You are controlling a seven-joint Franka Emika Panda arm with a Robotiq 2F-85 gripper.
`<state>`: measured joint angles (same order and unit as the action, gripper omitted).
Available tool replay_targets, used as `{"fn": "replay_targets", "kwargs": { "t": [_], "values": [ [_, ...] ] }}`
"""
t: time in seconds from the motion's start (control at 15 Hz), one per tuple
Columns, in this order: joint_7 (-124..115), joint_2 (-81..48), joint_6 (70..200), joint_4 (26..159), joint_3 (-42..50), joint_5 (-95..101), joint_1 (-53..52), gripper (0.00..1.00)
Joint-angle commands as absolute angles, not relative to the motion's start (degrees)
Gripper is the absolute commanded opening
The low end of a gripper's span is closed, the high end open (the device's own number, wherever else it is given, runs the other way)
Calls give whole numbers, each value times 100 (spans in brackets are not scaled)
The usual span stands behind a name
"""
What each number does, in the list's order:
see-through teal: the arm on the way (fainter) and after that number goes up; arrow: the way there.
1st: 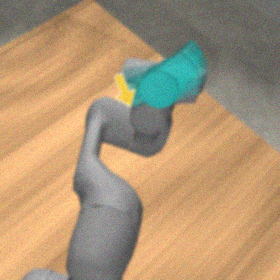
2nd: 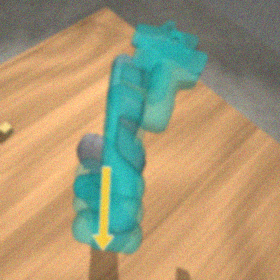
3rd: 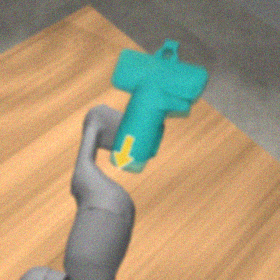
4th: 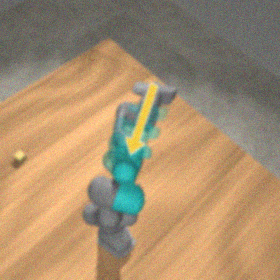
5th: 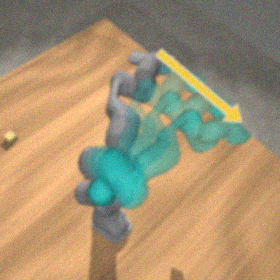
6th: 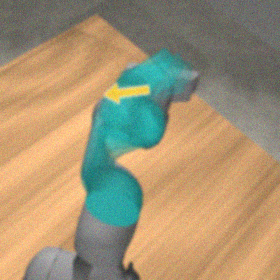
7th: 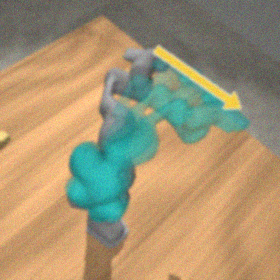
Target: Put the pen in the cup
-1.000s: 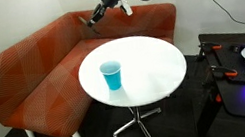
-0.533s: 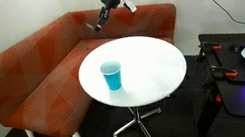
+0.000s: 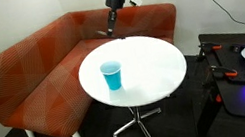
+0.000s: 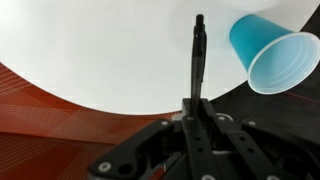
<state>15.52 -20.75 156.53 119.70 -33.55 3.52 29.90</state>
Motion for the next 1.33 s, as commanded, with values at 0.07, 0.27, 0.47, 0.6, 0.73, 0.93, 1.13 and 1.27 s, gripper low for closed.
{"fn": "replay_targets", "kwargs": {
  "t": [0.07, 0.27, 0.47, 0.6, 0.73, 0.93, 1.13, 1.27],
  "values": [
    [757, -1490, 14386, 11770, -1646, 94, 1330, 3],
    [260, -1517, 13592, 11510, -970, 230, 644, 3],
    [156, -1574, 13046, 11321, -660, 142, 304, 3],
    [75, -1594, 12856, 11286, -518, 144, 189, 3],
    [-69, -1545, 12700, 11347, -383, 178, 124, 3],
    [158, -1566, 12886, 11436, -338, 114, 112, 10],
    [159, -1580, 12887, 11438, -336, 115, 102, 10],
    [159, -1581, 12887, 11438, -338, 115, 94, 10]
  ]
}}
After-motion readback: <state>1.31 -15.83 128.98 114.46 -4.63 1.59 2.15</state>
